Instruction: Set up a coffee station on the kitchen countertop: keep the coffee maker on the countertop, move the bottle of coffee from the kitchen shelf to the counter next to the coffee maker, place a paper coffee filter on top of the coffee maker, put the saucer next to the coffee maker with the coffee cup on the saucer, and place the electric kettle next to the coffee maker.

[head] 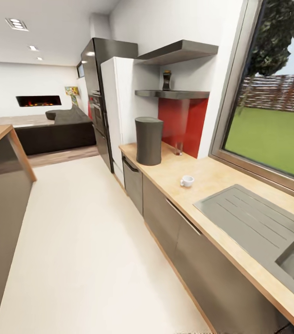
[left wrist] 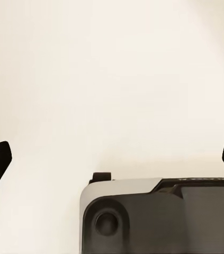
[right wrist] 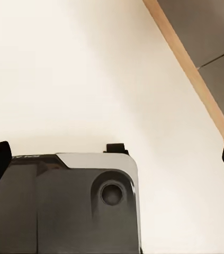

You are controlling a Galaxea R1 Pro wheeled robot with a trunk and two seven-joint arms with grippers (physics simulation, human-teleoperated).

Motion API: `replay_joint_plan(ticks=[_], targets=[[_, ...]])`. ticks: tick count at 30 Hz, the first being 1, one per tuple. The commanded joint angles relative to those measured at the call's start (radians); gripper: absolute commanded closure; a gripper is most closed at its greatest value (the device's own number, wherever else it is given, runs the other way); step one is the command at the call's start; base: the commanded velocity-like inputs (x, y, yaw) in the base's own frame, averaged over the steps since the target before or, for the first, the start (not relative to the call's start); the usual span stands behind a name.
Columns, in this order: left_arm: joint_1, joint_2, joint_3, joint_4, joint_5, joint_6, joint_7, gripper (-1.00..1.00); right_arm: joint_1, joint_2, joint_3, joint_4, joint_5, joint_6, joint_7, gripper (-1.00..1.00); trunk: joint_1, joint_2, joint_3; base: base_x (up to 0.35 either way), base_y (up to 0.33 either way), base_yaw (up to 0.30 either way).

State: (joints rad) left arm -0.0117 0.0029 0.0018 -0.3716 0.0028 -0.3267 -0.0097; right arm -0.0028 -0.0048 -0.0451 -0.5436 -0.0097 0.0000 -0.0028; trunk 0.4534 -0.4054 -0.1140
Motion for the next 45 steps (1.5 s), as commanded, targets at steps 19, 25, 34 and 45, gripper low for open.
replay_joint_plan(ticks=[19,25,34,45], targets=[[-0.001,0.0,0.001,0.0,0.0,-0.003,-0.001,-1.0,0.0,0.0,-0.001,-0.001,-0.001,0.0,0.0,-1.0,-0.003,0.005,-0.01,0.0,0.0,-0.292],[-0.001,0.001,0.001,0.002,0.0,-0.003,-0.001,-1.0,0.0,0.0,-0.001,0.001,0.0,0.0,-0.001,-1.0,-0.003,0.005,-0.014,0.0,0.0,-0.292],[0.002,0.052,-0.003,0.199,-0.006,0.014,0.01,-1.0,0.0,-0.032,0.002,0.278,0.005,0.002,0.003,-1.0,-0.003,0.005,-0.019,0.0,0.0,-0.292],[0.004,0.062,-0.012,0.351,-0.009,0.075,0.011,-1.0,0.0,-0.049,0.008,0.395,0.009,0.008,0.004,-1.0,-0.003,0.005,-0.021,0.0,0.0,-0.284]])
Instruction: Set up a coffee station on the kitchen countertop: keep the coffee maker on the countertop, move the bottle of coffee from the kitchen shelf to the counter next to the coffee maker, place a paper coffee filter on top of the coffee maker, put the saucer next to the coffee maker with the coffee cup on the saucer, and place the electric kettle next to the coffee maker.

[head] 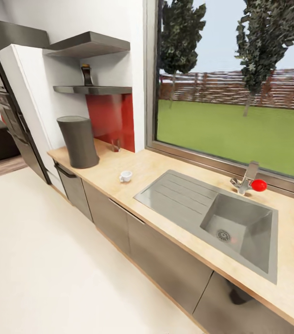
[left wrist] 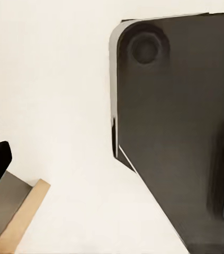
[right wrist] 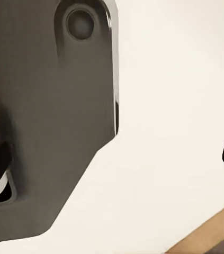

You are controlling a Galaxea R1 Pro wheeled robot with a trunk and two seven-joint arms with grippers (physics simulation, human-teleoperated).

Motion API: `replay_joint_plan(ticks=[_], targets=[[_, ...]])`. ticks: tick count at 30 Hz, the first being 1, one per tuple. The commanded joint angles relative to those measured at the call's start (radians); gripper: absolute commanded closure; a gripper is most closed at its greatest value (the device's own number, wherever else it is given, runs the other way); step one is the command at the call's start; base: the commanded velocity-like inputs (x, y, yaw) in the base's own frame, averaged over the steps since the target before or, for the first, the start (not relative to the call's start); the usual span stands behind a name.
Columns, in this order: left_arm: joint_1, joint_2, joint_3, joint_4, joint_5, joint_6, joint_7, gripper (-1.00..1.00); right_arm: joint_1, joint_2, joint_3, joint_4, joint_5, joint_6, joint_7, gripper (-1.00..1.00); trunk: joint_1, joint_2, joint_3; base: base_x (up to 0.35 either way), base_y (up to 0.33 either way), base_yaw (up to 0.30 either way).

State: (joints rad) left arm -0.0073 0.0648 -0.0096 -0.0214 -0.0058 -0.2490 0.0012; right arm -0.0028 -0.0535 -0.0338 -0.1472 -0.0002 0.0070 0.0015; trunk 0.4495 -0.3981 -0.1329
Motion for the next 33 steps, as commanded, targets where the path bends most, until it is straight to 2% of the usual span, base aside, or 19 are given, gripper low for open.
replay_joint_plan(ticks=[1,5,7,15,28,33], targets=[[-0.001,0.001,-0.001,0.003,-0.001,0.055,0.003,-1.0,0.0,-0.002,-0.002,0.0,0.0,0.001,0.0,-1.0,0.001,-0.002,-0.002,0.0,0.0,-0.091],[0.0,0.0,0.0,0.004,-0.002,0.166,0.029,-1.0,0.0,0.0,-0.001,0.001,0.0,0.001,0.0,-1.0,0.001,-0.002,-0.002,0.0,0.0,-0.041],[0.0,0.0,0.0,0.003,-0.002,0.18,0.035,-1.0,0.0,0.003,-0.001,0.0,-0.001,0.001,-0.001,-1.0,0.001,-0.002,-0.002,0.0,0.0,-0.008],[0.0,-0.005,-0.001,0.004,-0.003,0.19,0.04,-1.0,0.0,-0.003,-0.011,-0.003,-0.007,0.002,-0.003,-1.0,0.001,-0.002,-0.002,0.0,0.0,-0.038],[0.0,-0.002,0.0,0.004,-0.003,0.189,0.04,-1.0,0.0,-0.002,-0.006,-0.003,-0.007,0.002,0.003,-1.0,0.001,-0.002,-0.002,0.0,0.0,-0.253],[0.0,-0.008,-0.002,0.004,-0.004,0.188,0.038,-1.0,0.0,-0.002,-0.006,-0.003,-0.007,0.002,0.003,-1.0,0.001,-0.002,-0.002,-0.004,-0.005,-0.266]])
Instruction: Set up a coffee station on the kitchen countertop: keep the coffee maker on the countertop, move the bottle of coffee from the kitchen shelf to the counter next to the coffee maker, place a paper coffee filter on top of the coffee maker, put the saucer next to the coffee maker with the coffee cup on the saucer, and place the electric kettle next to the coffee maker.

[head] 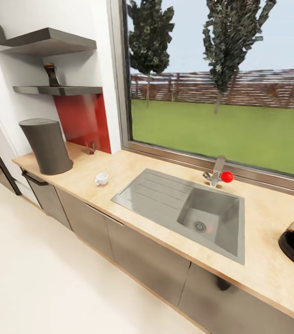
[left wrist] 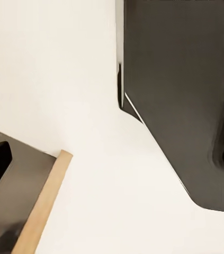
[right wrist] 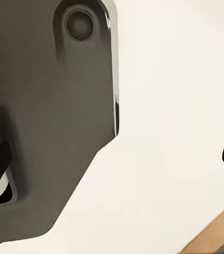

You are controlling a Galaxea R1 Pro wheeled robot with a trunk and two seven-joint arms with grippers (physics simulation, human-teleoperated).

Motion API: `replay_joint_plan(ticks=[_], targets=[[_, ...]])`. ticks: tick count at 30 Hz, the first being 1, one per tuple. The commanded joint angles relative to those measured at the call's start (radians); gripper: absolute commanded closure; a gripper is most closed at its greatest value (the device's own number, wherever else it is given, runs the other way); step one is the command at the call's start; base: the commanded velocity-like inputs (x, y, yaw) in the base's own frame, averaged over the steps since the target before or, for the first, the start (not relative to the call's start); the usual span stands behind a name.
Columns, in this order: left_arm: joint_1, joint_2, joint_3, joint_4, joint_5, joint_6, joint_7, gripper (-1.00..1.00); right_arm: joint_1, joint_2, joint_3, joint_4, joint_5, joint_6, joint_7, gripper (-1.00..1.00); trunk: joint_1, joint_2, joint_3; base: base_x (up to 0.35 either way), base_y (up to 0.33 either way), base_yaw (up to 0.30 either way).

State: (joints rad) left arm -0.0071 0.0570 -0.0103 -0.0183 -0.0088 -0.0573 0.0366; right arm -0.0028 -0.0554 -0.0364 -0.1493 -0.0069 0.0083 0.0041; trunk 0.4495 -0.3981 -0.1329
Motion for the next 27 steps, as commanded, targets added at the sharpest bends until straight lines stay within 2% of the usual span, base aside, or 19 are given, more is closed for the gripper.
replay_joint_plan(ticks=[1,14,27], targets=[[-0.001,-0.001,-0.001,0.001,-0.001,-0.004,0.002,-1.0,0.0,0.0,-0.004,-0.001,-0.001,0.001,0.0,-1.0,0.0,-0.002,-0.002,-0.043,-0.053,-0.266],[-0.001,-0.006,0.002,0.0,-0.002,-0.014,0.002,-1.0,0.0,0.0,-0.005,-0.004,-0.002,-0.001,0.002,-1.0,0.0,-0.002,-0.002,-0.137,-0.202,-0.266],[-0.001,-0.008,0.002,-0.003,-0.003,-0.01,0.002,-1.0,0.0,0.0,-0.008,-0.002,-0.002,-0.001,0.002,-1.0,0.0,-0.002,-0.002,-0.253,-0.143,-0.266]])
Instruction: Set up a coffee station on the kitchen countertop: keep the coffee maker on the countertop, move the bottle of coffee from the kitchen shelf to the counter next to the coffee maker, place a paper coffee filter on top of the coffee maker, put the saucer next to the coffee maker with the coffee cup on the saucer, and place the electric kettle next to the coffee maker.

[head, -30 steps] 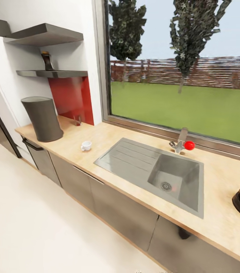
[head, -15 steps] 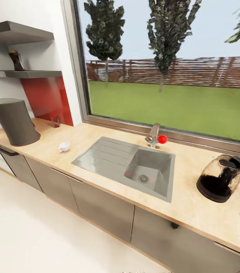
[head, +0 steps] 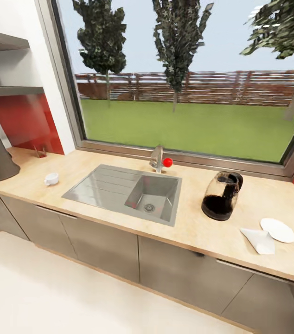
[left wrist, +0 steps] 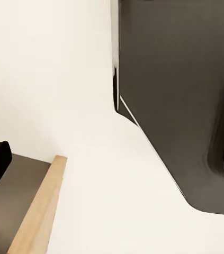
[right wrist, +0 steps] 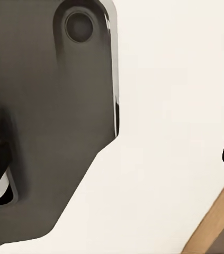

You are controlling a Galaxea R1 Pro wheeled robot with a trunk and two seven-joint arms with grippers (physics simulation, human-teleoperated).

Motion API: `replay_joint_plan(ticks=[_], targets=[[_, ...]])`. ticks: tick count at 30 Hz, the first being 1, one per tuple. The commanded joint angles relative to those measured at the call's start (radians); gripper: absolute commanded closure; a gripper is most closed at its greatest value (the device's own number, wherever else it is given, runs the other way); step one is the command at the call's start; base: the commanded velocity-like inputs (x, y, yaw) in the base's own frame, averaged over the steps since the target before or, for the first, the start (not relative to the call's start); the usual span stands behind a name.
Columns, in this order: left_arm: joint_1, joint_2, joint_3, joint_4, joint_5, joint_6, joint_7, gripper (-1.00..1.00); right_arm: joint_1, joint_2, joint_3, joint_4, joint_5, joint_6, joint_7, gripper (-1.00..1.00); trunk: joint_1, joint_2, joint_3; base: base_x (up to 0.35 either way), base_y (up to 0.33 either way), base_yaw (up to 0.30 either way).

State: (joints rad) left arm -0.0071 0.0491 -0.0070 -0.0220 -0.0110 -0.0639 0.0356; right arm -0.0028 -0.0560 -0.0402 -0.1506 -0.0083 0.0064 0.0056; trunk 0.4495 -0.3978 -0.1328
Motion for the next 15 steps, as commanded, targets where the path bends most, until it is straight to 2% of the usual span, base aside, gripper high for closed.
replay_joint_plan(ticks=[1,7,15], targets=[[-0.001,0.0,-0.001,0.001,-0.001,-0.004,0.003,-1.0,0.0,0.0,-0.004,-0.001,-0.001,0.001,0.001,-1.0,0.001,-0.002,-0.002,-0.06,-0.253,-0.266],[-0.001,0.0,0.0,0.001,0.0,-0.004,0.004,-1.0,0.0,0.001,-0.002,0.0,0.0,0.0,0.0,-1.0,0.001,-0.002,-0.002,-0.019,-0.268,-0.235],[-0.001,0.0,0.005,0.002,0.002,-0.007,0.004,-1.0,0.0,0.002,0.001,-0.007,0.004,-0.002,-0.007,-1.0,0.001,-0.002,-0.002,0.017,-0.275,-0.024]])
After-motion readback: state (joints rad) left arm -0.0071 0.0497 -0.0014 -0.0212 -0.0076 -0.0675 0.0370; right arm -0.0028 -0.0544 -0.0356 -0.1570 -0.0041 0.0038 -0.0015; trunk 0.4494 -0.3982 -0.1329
